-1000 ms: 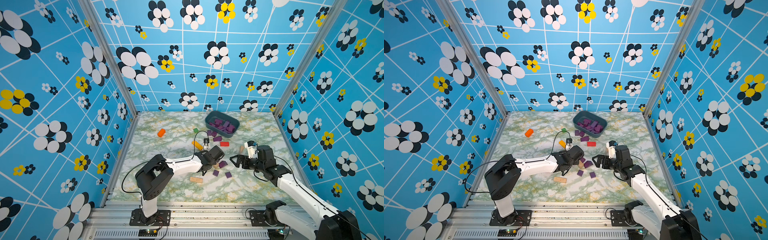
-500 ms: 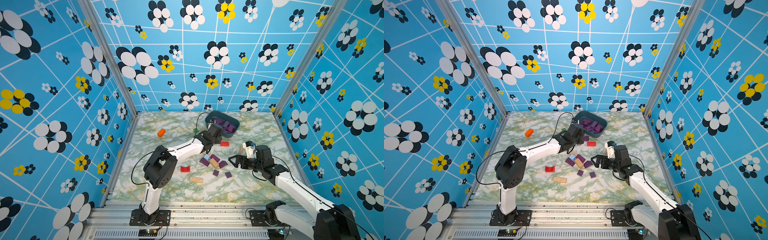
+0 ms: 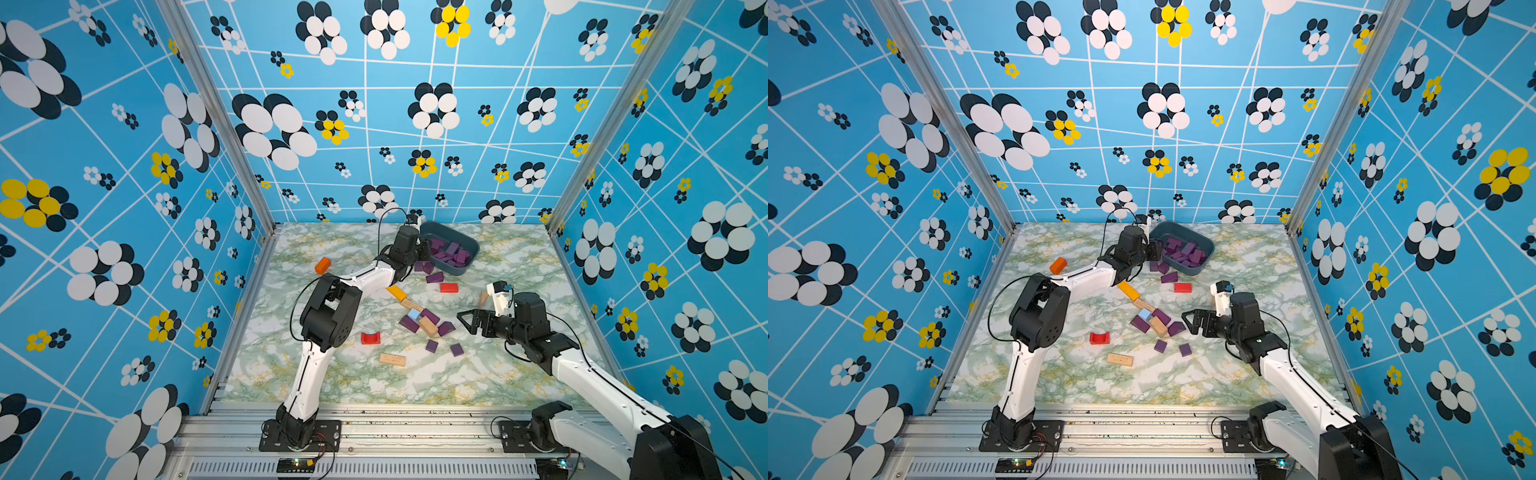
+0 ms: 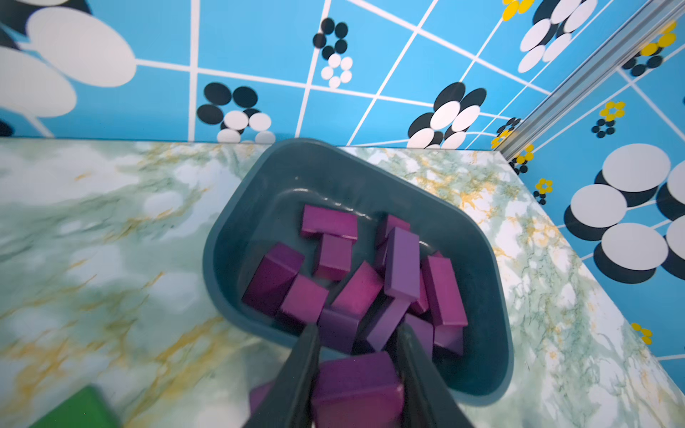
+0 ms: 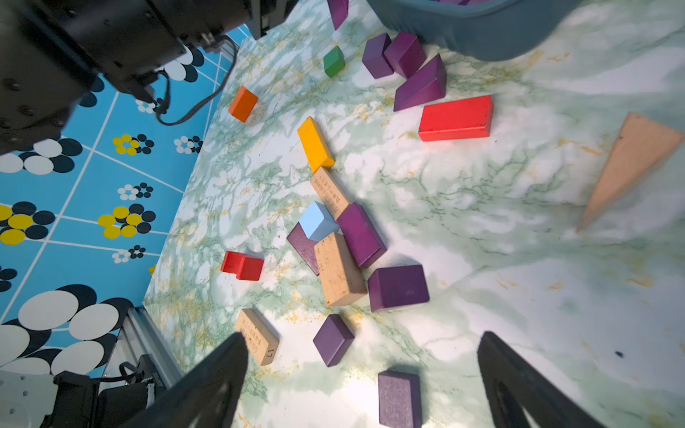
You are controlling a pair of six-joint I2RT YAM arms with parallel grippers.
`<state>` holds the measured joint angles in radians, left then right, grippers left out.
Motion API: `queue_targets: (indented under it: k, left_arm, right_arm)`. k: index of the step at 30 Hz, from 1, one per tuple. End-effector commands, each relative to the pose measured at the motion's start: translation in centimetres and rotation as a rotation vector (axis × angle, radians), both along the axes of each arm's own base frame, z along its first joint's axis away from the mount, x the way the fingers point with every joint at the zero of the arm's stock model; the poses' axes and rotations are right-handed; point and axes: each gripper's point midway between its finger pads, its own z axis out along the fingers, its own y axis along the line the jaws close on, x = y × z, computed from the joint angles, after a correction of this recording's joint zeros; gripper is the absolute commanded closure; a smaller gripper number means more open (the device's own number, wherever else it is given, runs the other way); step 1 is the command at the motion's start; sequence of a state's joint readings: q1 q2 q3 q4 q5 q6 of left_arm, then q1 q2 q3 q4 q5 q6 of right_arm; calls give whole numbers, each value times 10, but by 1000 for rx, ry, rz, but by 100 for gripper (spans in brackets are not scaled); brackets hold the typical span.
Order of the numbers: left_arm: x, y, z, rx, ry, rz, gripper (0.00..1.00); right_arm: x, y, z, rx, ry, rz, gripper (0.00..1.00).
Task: Pick purple bricks into the storage bin
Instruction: Place the building block in the storage box.
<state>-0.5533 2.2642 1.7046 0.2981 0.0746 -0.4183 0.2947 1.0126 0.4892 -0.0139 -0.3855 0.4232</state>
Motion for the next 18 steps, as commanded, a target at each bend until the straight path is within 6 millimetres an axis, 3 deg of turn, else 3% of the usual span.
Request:
queue_targets:
  k: [1,6,14,15,18]
  left_arm:
    - [9,-29,36,-100,-148,-136,68]
    - [22,-40,29,-108,-161,-178,64]
    - [34,-40,17,-153,-177,-215,60]
    - [35,-40,15,-154,-173,-226,58]
    - [34,-44,16,-151,-185,-252,23]
  right_arm:
    - [-1,-7,-3,-42,-31,-23,1]
    - [-6,-8,-9,-40,-35,-19,1]
    - [-7,-6,-3,-28,-86,1,1]
    - [-7,-6,-3,-31,-88,-1,1]
    - [-7,-4,-1,-22,-101,14,1]
